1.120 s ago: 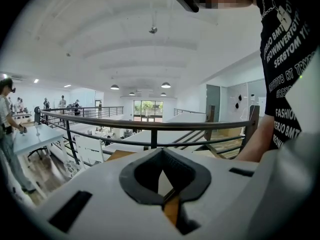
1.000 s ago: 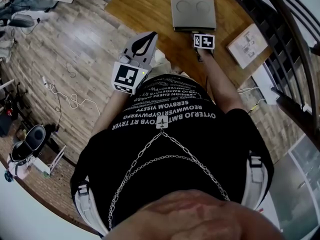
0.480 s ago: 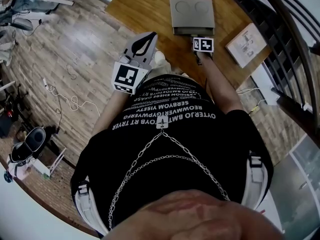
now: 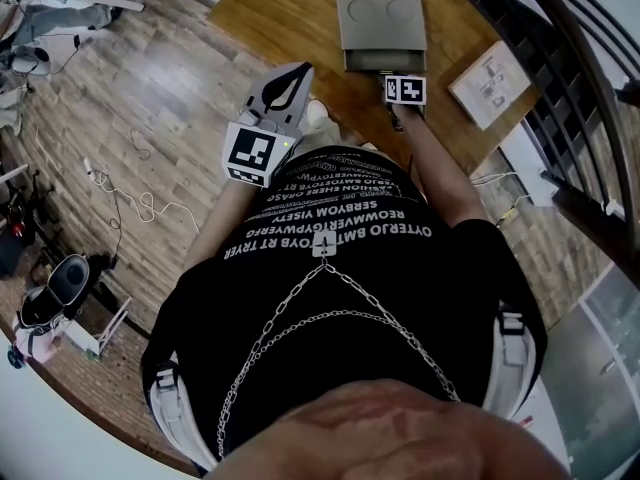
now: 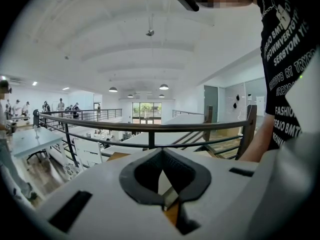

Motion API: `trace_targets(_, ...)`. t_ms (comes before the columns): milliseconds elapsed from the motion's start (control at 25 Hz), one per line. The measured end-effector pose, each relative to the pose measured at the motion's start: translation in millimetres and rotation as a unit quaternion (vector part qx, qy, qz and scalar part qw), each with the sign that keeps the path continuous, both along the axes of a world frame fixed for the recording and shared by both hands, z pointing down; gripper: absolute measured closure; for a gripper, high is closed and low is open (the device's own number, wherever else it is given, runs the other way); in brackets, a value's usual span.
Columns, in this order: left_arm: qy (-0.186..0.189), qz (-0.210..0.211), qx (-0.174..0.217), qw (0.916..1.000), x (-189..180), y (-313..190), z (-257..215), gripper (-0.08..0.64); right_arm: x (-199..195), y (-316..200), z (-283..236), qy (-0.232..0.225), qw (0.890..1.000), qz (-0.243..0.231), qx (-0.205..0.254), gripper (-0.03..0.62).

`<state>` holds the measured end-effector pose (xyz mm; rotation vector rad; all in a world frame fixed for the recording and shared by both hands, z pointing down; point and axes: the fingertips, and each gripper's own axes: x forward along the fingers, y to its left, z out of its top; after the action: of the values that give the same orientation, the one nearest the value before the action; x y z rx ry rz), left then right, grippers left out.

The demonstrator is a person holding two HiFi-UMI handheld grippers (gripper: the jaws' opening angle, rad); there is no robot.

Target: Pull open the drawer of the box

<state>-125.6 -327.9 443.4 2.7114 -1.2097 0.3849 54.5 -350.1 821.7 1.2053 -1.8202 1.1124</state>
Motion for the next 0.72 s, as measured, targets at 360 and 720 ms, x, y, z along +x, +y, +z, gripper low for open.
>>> trace_targets(360,0.002,0.005,0.005,1.0000,4,14,0,0.554,2,20,2,0.003,1.000,-0.007,-0.003,0.434)
trace_targets(720,-0.001,0.003,0.000,1.0000,0,21,4,0.554,-1,31,7,0.000,1.000,-0.006,-0.002,0.434)
